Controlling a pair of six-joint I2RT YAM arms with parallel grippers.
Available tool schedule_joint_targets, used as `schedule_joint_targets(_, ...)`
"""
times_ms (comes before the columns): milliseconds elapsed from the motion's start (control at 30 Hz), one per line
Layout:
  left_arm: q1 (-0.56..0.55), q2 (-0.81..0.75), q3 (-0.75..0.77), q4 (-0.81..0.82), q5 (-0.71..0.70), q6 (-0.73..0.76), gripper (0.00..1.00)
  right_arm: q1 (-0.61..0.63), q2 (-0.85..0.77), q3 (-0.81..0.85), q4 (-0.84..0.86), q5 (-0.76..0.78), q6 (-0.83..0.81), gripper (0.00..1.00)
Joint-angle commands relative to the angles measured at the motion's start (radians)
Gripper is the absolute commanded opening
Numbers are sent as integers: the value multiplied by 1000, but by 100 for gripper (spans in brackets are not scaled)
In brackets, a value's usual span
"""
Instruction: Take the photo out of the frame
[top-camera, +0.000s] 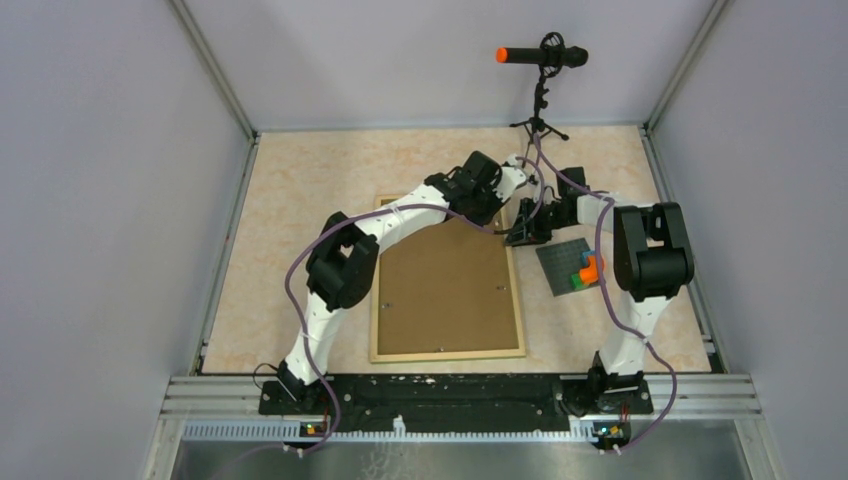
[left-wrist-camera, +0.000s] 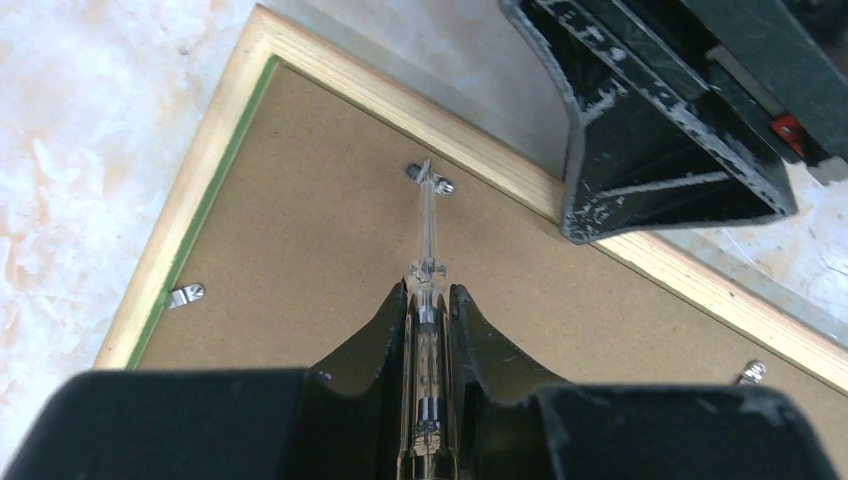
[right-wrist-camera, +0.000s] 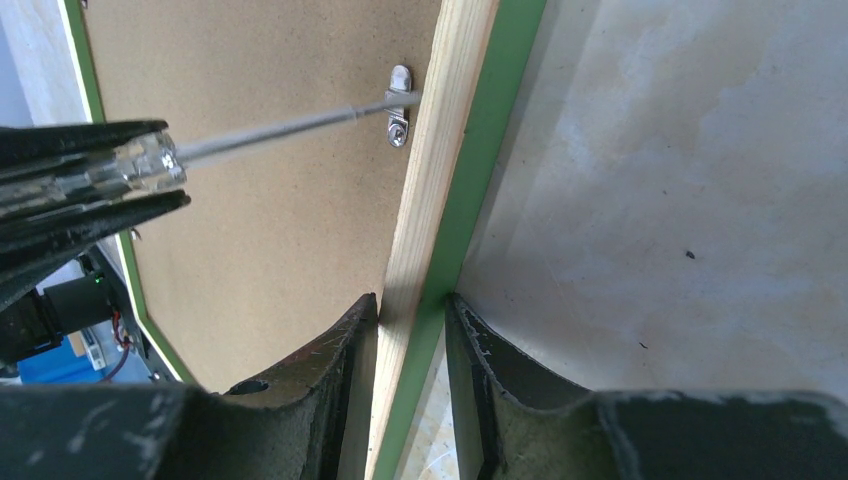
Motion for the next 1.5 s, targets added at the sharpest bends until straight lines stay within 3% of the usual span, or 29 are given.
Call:
schedule_joint_targets(0,0,33,44,4,-138,-28,0,-3,35,17,-5,45,-15,31)
schedule_joint_targets(167,-1,31,42,-6,-179,-26,0,-3,38,18,-5,47,-15,31)
schedule_joint_targets(633,0,-20,21,29,-74,-9,0,-3,43,19,-12,46,-21,31)
schedule_joint_targets(833,-10,10,51,-3,-20,18,0,-2,43,21,-14,46,-21,31)
schedule_joint_targets(1467,-20,0,31,-90,-26,65,0,-5,51,29,-19,52,-24,31)
